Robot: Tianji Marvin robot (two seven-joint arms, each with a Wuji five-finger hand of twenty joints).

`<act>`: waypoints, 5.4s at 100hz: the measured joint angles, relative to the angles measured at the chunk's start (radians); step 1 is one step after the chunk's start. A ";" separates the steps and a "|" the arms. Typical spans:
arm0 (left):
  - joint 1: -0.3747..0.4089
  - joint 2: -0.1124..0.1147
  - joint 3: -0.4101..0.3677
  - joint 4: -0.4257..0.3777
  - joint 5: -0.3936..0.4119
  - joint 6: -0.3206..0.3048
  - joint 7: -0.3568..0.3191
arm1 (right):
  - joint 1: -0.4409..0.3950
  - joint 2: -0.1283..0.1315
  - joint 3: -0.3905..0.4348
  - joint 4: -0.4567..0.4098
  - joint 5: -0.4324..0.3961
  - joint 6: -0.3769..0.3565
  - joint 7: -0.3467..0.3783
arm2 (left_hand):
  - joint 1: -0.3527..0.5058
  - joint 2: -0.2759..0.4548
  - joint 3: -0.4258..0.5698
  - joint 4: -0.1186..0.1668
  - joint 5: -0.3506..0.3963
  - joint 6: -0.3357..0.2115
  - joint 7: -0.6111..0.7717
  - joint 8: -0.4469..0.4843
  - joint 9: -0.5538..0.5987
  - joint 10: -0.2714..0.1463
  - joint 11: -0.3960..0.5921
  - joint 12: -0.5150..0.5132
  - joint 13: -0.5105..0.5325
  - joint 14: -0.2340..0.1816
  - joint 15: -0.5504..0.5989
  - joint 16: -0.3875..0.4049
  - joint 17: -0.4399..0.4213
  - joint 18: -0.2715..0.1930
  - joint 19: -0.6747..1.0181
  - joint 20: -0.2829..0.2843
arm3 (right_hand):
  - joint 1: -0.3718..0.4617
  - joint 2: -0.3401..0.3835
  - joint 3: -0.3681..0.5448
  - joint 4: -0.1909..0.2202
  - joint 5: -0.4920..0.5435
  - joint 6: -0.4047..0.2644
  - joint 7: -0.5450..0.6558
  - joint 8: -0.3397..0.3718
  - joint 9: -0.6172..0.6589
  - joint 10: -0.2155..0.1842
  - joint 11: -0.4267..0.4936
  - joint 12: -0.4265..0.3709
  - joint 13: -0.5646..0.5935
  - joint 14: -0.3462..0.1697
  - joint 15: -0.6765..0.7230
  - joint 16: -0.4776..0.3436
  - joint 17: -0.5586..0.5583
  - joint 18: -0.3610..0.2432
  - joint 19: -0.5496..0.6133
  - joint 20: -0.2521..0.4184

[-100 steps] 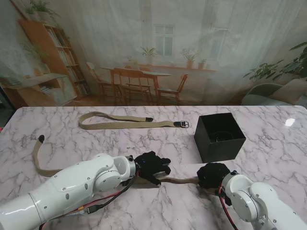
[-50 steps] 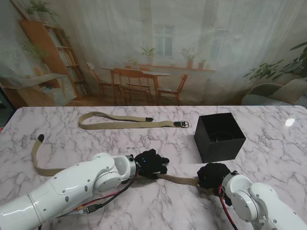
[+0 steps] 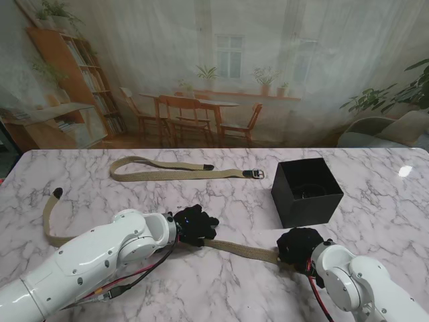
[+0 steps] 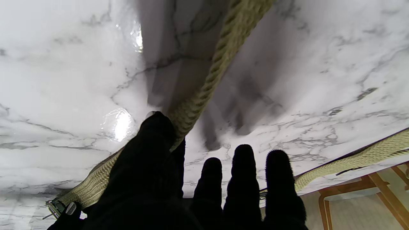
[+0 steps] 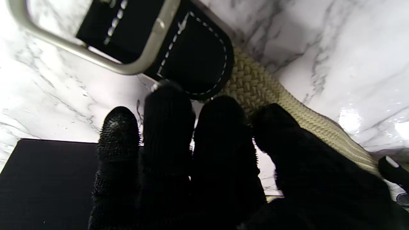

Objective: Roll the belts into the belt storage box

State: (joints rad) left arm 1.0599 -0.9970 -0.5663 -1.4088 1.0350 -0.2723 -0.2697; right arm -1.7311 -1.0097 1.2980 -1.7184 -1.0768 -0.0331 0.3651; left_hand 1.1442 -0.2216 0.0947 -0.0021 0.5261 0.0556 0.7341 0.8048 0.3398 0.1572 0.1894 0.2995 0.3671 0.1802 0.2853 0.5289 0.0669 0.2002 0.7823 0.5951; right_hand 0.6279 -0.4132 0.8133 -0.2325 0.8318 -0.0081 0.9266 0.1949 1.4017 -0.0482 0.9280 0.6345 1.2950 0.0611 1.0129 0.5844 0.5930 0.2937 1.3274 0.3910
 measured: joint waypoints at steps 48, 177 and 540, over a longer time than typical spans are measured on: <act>-0.033 -0.005 0.055 0.038 -0.033 0.016 0.055 | -0.026 0.001 0.010 -0.016 -0.092 -0.022 -0.020 | 0.000 -0.008 -0.001 0.000 0.052 0.028 0.075 0.053 0.012 0.000 0.000 0.000 0.009 -0.001 0.000 0.000 0.000 0.000 0.000 0.000 | -0.276 -0.121 -0.200 0.098 -0.113 -0.095 -0.160 0.502 -0.835 0.203 -0.265 -0.074 -0.627 0.036 -0.379 -0.050 -0.357 0.006 -0.213 0.072; 0.200 0.010 -0.316 -0.076 0.282 -0.094 -0.084 | -0.058 -0.014 -0.003 0.000 -0.181 0.056 -0.157 | -0.031 0.009 -0.017 0.000 0.063 -0.009 0.026 0.018 0.036 -0.004 0.000 0.000 0.010 -0.002 0.000 0.000 0.000 0.000 0.000 0.000 | 0.009 -0.253 0.154 -0.055 -0.063 -0.241 0.062 0.273 -0.098 0.055 -0.193 0.107 -0.100 -0.022 -0.396 0.004 -0.063 -0.097 -0.142 0.004; 0.617 -0.015 -0.780 -0.294 0.349 0.125 0.279 | -0.166 -0.036 0.155 -0.127 -0.363 -0.069 -0.307 | -0.246 0.130 -0.097 0.001 0.116 0.017 -0.461 -0.269 0.184 -0.014 -0.039 -0.007 0.122 0.026 -0.015 -0.013 0.009 0.064 -0.054 -0.009 | -0.086 0.003 0.068 0.074 -0.259 -0.311 -0.295 0.058 -0.222 0.070 -0.346 -0.084 -0.202 0.022 -0.453 -0.050 -0.166 -0.039 -0.134 0.025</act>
State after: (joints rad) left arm 1.6770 -1.0119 -1.3460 -1.7027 1.3842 -0.1474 0.0096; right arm -1.8972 -1.0453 1.4527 -1.8451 -1.4397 -0.1018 0.0579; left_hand 0.8983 -0.0915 -0.0020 -0.0007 0.6419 0.0727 0.2730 0.5359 0.5240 0.1437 0.1504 0.2924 0.4889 0.2063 0.2700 0.5162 0.0755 0.2639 0.7283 0.5857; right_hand 0.5422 -0.4101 0.8814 -0.1585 0.5730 -0.3188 0.6312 0.2531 1.1797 0.0215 0.5815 0.5509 1.0932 0.0829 0.5596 0.5344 0.4271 0.2548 1.1930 0.4162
